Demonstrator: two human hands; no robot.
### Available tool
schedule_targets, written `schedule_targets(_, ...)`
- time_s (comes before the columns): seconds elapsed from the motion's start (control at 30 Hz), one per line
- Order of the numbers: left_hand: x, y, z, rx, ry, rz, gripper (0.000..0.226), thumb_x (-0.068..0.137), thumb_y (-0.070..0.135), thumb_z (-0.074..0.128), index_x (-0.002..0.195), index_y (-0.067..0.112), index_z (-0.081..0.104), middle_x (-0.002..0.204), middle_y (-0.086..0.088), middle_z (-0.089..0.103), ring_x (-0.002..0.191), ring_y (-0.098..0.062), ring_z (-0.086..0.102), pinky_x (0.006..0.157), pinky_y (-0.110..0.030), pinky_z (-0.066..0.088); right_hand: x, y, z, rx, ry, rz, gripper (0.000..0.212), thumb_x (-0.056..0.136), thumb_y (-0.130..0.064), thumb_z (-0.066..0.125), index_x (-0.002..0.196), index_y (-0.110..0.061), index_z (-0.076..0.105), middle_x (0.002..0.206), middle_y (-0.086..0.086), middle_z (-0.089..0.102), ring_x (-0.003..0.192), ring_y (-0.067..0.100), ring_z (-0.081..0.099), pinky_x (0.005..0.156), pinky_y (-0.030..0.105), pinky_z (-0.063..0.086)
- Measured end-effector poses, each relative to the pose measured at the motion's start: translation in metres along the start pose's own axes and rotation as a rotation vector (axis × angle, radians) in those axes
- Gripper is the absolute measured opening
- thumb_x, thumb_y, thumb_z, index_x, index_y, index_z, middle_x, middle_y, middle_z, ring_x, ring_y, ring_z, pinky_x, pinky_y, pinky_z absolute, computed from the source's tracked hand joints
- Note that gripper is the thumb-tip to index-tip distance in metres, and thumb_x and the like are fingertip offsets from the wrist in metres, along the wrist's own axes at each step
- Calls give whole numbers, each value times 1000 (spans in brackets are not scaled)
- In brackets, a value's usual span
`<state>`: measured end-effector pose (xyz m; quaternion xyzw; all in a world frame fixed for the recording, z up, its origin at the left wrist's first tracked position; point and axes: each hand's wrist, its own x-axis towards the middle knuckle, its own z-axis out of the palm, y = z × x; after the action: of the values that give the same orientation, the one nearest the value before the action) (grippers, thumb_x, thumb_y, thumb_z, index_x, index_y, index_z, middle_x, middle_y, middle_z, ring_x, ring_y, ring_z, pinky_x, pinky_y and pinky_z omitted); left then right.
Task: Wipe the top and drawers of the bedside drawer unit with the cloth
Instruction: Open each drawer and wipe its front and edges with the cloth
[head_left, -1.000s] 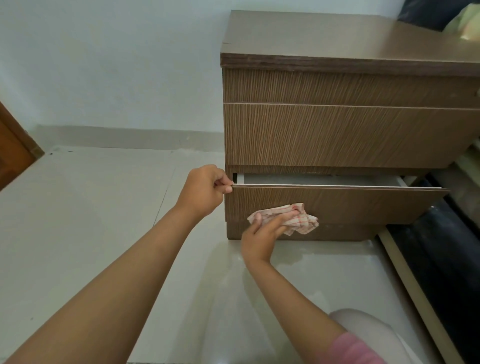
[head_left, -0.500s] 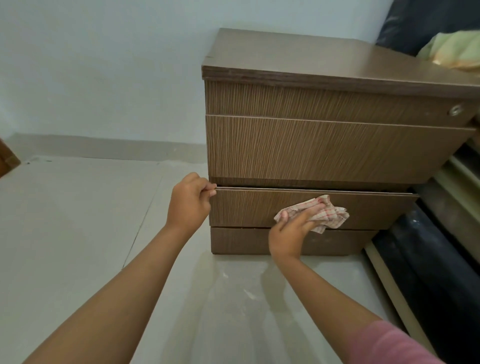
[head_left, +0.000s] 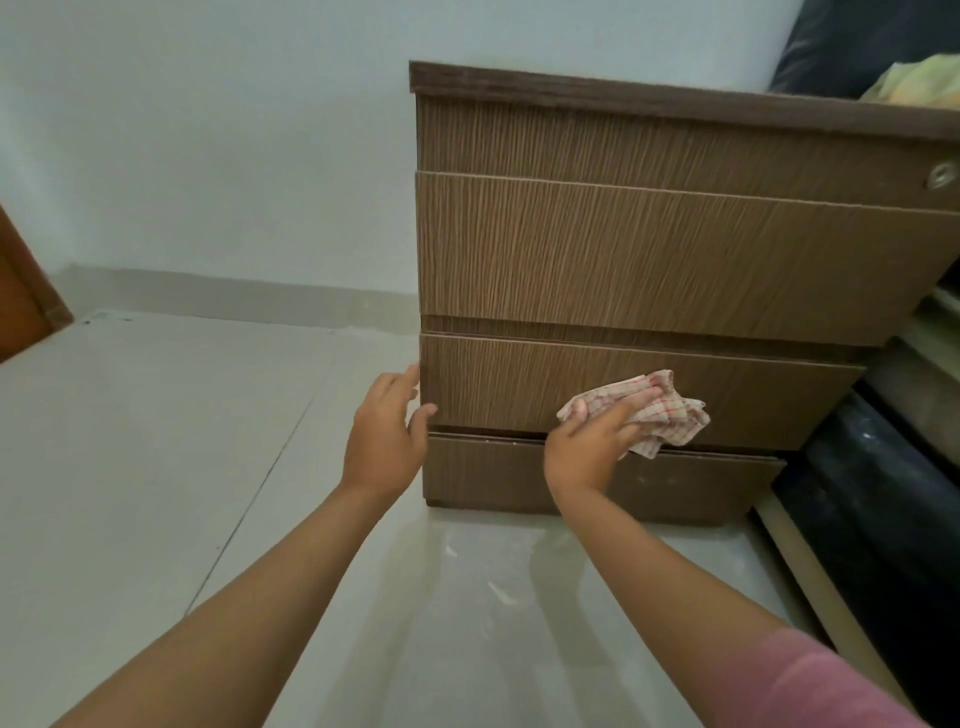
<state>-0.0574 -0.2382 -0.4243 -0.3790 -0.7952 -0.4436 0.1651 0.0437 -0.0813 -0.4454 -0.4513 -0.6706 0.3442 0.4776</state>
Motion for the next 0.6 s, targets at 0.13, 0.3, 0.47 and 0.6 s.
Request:
schedule_targets(0.13, -23, -22, 6, 140, -169, -36, 36, 86, 12, 60, 122, 6, 54, 111, -9, 60, 101, -22, 57, 85, -24, 41, -3, 15, -2, -13, -14, 10, 78, 95, -25, 43, 147, -8, -12, 150, 33, 3, 137, 48, 16, 107, 47, 35)
schedule_targets(0.3, -30, -29, 24, 171, -281, -59, 36, 88, 11, 57, 123, 6, 55, 115, -8, 58, 109, -24, 51, 90, -27, 40, -2, 23, -1, -13, -61, 34, 79, 95, -30, 40, 145, -21, -20, 151, 32, -6, 139, 49, 14, 105, 52, 37)
schedule_targets(0.47, -25, -29, 37, 181, -239, -52, 19, 84, 3, 57, 101, 2, 66, 102, -12, 63, 96, -29, 55, 78, -32, 45, 0, 25, -2, 5, -84, 40, 79, 95, -26, 42, 146, -14, -18, 151, 32, -9, 140, 46, 13, 107, 47, 36)
schedule_targets(0.6, -23, -35, 44, 222, -206, -41, 14, 84, 4, 56, 93, 2, 68, 94, -12, 63, 87, -25, 54, 69, -26, 41, -4, 27, -7, -2, -96, 8, 81, 96, -24, 43, 146, -14, -20, 152, 29, -14, 143, 43, 4, 110, 46, 33)
